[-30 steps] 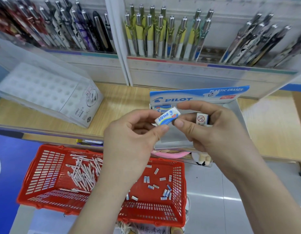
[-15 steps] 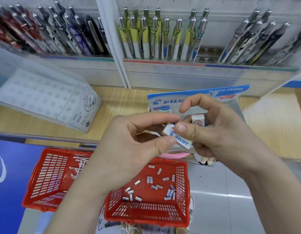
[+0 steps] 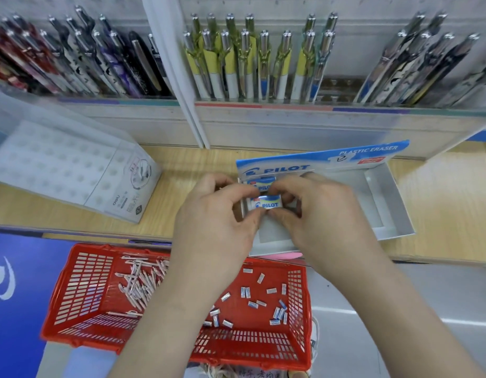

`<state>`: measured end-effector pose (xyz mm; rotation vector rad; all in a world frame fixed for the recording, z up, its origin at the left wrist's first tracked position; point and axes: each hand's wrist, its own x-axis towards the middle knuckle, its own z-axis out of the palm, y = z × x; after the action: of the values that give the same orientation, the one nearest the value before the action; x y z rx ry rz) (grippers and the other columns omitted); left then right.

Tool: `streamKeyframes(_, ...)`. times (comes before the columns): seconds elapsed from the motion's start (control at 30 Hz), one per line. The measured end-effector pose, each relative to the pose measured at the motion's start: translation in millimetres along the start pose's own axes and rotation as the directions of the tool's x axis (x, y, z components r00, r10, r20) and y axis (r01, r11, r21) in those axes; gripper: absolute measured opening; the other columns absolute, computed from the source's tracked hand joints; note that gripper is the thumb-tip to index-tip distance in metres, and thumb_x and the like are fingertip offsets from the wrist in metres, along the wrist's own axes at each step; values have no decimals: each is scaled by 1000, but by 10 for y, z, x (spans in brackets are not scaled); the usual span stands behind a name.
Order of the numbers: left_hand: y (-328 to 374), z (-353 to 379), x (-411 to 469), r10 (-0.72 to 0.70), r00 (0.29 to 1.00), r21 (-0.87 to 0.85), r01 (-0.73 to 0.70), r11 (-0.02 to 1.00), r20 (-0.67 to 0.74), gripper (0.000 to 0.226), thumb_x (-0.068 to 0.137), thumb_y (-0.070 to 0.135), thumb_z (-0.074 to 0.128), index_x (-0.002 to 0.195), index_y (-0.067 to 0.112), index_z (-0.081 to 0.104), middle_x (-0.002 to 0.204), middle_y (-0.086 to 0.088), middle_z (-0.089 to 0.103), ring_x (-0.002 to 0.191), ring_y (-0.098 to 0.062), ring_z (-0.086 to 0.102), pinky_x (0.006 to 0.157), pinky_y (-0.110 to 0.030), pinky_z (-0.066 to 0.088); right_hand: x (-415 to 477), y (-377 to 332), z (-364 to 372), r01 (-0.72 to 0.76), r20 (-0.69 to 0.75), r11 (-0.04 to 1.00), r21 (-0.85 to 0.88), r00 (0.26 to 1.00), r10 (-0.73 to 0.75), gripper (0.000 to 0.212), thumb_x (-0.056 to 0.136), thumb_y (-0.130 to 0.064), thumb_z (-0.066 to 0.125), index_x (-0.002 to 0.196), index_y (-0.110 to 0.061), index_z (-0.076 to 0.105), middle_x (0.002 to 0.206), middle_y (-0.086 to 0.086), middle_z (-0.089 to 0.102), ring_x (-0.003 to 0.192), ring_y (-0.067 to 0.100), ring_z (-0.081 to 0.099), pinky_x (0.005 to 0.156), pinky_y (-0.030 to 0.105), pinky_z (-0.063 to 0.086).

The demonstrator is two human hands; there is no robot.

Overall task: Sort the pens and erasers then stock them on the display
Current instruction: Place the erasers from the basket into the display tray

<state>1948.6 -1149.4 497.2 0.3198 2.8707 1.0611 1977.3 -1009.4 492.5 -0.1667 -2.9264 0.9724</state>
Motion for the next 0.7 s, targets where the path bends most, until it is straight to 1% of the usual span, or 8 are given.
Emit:
streamKeyframes(0.1,22,22,16,1,998,36,1,999,-56,28,73,26,76,99,33,70,92,19,53,76,-4,55,73,-22,46,-20,-37,14,-74,-69,997,9,995,75,26,79,-25,73,103,-21,64,87,-1,69,77,25,63,69,34,50)
streamKeyframes(0.17,16,35,16,14,997,39,-11,999,-71,33,72,24,76,103,32,69,94,18,57,76,-4,55,73,-19,45,-21,-46,4,-109,-94,994,-13,990,107,28,81,-30,72,106,-20,63,90,0,71,82,25,64,69,31,45)
streamKeyframes(0.3,5,60,15,30,997,32,-27,999,-78,34,73,22,76,107,26,71,102,11,64,79,-12,62,76,-29,52,10,-48,12,-92,10,991,-94,996,93,29,87,-39,61,113,-26,64,108,-1,69,98,23,62,79,33,49)
streamKeyframes(0.43,11,74,16,35,994,70,-28,997,-104,33,72,27,78,104,22,72,101,8,66,80,-13,64,74,-25,50,25,-55,-18,-86,69,993,-83,993,91,26,90,-33,58,113,-25,64,109,0,67,98,22,61,81,35,50)
streamKeyframes(0.53,41,60,18,20,995,89,-11,996,-101,33,72,27,78,104,21,72,100,6,67,82,-13,63,74,-21,45,-1,-88,-86,-101,117,993,-67,987,109,25,90,-23,52,113,-23,62,106,0,68,95,22,60,77,34,49)
streamKeyframes(0.63,129,1,10,-21,999,95,25,995,-36,33,76,25,73,108,22,69,97,5,64,82,-17,61,74,-27,46,-20,-161,-269,-262,108,961,90,962,252,31,89,-13,50,115,-23,62,90,-5,67,75,12,58,64,23,43)
streamKeyframes(0.67,173,-37,-5,-37,999,94,38,995,-15,34,78,25,71,111,24,68,98,5,63,84,-17,61,76,-28,46,-26,-189,-348,-342,124,912,225,939,322,30,90,-12,49,116,-22,61,87,-7,67,67,9,58,57,18,41)
streamKeyframes(0.7,220,-92,-23,-54,999,83,54,995,-1,35,80,25,69,114,26,66,101,6,62,86,-16,61,78,-28,47,-35,-239,-441,-415,167,821,393,910,380,27,93,-12,48,116,-21,60,86,-6,69,61,8,61,50,15,38)
